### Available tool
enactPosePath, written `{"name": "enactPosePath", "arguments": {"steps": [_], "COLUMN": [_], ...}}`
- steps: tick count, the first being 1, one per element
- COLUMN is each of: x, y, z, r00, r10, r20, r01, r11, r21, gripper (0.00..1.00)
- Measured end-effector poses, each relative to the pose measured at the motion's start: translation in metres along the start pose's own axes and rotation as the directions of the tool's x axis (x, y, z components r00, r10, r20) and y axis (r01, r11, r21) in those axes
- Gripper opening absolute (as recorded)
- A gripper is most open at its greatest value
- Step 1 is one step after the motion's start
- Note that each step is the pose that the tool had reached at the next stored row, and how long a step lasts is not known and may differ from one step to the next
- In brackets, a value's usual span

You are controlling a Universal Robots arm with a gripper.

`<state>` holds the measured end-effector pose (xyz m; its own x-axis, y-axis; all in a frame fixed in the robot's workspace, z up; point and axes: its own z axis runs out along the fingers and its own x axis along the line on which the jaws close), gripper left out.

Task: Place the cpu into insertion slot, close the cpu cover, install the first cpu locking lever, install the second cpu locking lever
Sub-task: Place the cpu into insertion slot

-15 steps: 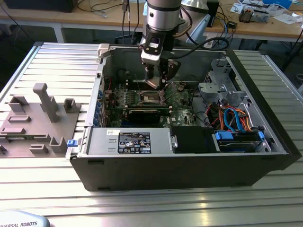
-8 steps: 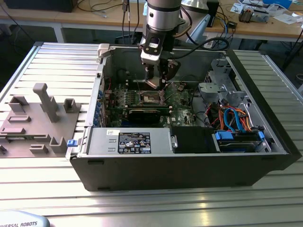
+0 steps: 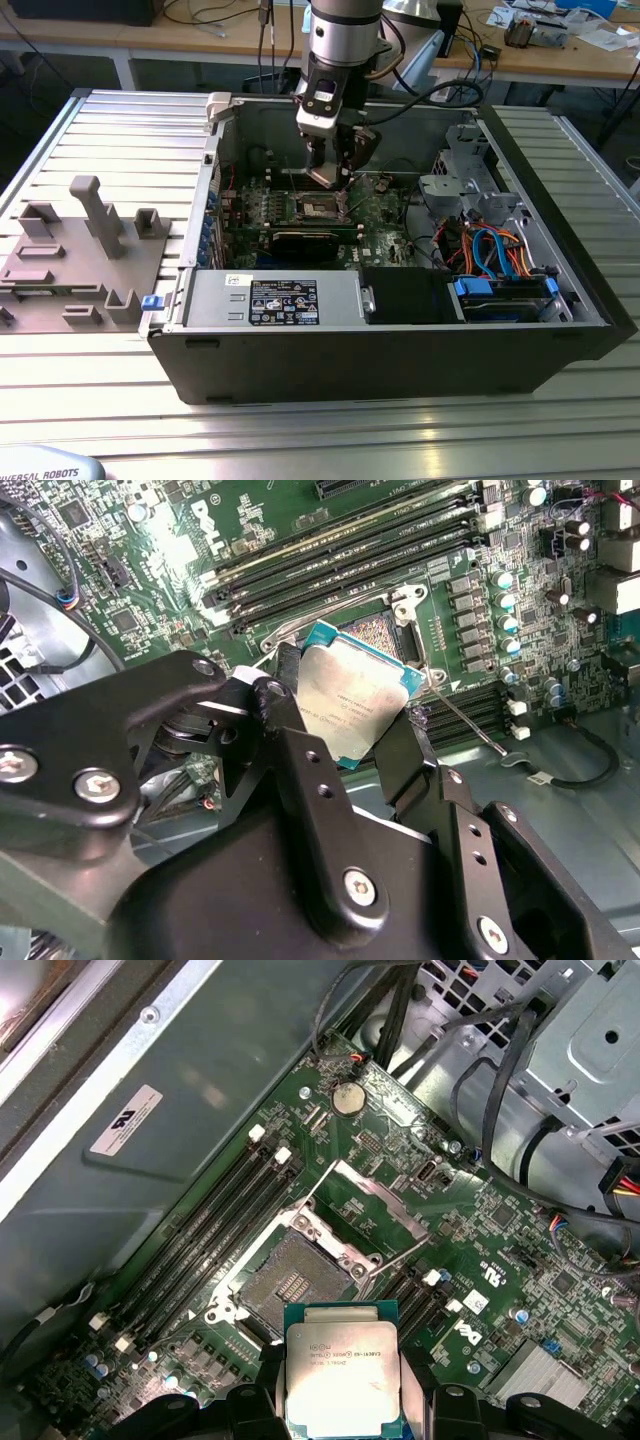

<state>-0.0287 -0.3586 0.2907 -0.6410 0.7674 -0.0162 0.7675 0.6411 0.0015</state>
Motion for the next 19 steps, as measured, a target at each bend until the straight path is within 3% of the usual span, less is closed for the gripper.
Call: {"name": "enactPosePath", "arguments": {"steps": [19], "x": [0.0], "y": [0.0], "z": [0.0011], "r00": [0.9996], "r10": [0.027], "r20": [0.0003], "r01": [-0.027], "r11": [0.9996], "r21": [0.0006], "gripper": [0.54]}}
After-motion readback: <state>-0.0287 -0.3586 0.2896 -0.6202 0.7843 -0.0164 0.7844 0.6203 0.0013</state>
